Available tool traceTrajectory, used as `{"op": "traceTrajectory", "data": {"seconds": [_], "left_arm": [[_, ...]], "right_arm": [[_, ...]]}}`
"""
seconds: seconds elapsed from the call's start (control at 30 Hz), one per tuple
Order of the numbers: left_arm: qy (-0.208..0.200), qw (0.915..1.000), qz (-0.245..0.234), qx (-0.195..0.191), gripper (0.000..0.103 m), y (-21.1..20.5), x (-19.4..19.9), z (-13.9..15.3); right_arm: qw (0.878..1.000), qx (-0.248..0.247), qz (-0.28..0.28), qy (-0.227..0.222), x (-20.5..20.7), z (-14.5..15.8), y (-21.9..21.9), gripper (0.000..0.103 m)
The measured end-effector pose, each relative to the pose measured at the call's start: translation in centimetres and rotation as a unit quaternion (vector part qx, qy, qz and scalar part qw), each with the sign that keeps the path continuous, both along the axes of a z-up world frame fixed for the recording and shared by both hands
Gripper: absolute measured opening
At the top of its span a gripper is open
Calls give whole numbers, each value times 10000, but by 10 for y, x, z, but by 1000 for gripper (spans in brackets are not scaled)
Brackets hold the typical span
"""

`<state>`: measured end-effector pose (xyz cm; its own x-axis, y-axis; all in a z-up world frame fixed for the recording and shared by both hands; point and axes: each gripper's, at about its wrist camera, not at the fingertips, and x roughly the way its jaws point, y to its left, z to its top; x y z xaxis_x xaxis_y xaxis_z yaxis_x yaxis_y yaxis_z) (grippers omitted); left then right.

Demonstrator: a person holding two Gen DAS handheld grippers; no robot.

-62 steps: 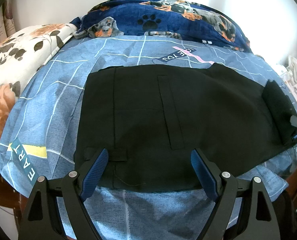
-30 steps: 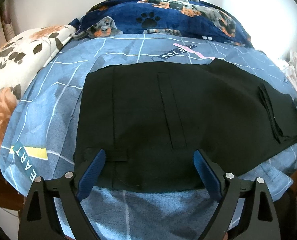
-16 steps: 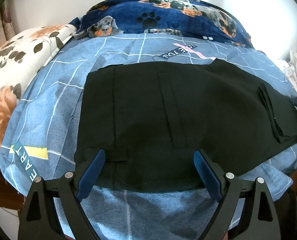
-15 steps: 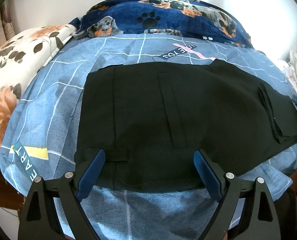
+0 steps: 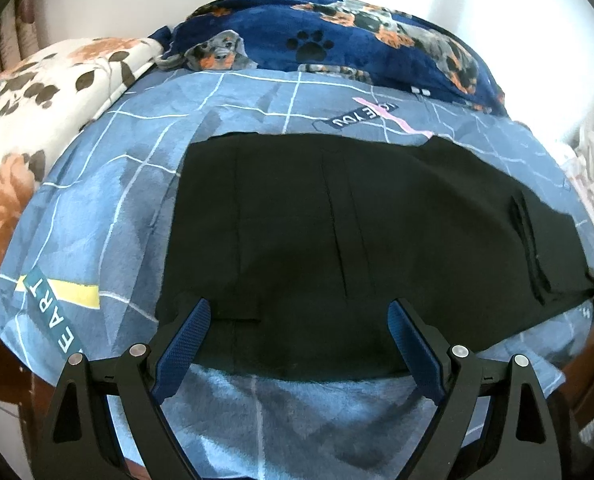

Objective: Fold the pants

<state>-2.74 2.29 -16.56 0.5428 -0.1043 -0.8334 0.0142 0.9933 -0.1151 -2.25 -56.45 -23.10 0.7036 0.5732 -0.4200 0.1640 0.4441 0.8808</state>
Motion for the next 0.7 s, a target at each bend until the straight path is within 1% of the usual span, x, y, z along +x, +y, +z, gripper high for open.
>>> {"op": "traceTrajectory", "data": {"seconds": [0.07,0.13,0.33,0.5,0.7], "left_arm": [[-58,10000,53,29,90,3,-2,5],[-117,9998,82,145,90,4,-4,9],[-305,9978,51,587,90,1,-9,18],[-402,9968,14,684,90,0,-10,23],[-415,9967,1,700,90,0,-10,25]], "right_arm": [[9992,-388,50,85,2,5,6,0],[9982,-581,61,123,4,7,10,0],[9985,-456,-132,281,6,4,11,0],[9979,-406,-302,413,3,4,11,0],[9966,-406,-430,580,4,5,14,0]]}}
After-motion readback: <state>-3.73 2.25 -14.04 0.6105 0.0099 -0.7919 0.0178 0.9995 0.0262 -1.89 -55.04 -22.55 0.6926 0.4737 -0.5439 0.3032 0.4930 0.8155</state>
